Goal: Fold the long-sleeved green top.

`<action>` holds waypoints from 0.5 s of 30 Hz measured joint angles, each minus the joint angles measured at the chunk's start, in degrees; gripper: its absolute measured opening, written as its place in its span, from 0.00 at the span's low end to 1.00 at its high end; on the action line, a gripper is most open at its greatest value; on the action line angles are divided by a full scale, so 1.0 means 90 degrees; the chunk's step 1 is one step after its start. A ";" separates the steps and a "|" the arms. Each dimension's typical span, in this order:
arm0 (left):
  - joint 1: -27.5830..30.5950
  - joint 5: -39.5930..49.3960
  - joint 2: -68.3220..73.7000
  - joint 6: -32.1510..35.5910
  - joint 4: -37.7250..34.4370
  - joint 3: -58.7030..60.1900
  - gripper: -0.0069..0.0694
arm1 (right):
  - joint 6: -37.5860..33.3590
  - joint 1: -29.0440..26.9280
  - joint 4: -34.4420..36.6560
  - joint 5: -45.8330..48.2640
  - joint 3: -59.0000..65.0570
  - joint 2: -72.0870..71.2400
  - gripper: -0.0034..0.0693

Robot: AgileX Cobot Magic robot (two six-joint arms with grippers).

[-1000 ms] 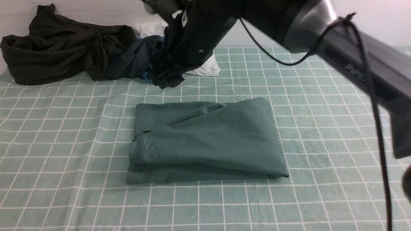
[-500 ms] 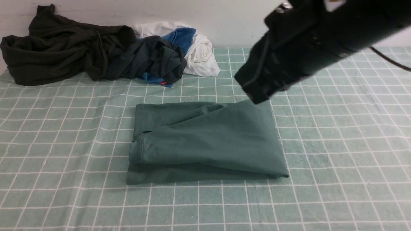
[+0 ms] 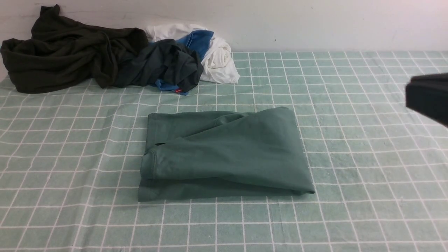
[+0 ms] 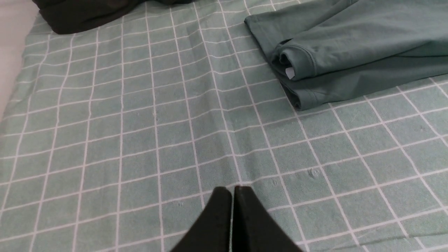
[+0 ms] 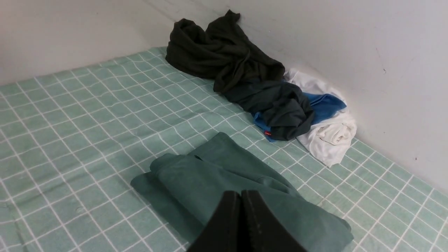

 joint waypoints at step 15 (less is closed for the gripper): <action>0.0000 0.0000 0.0000 0.0000 0.0000 0.0000 0.09 | 0.0000 0.0000 0.0450 0.0326 0.0627 -0.1039 0.03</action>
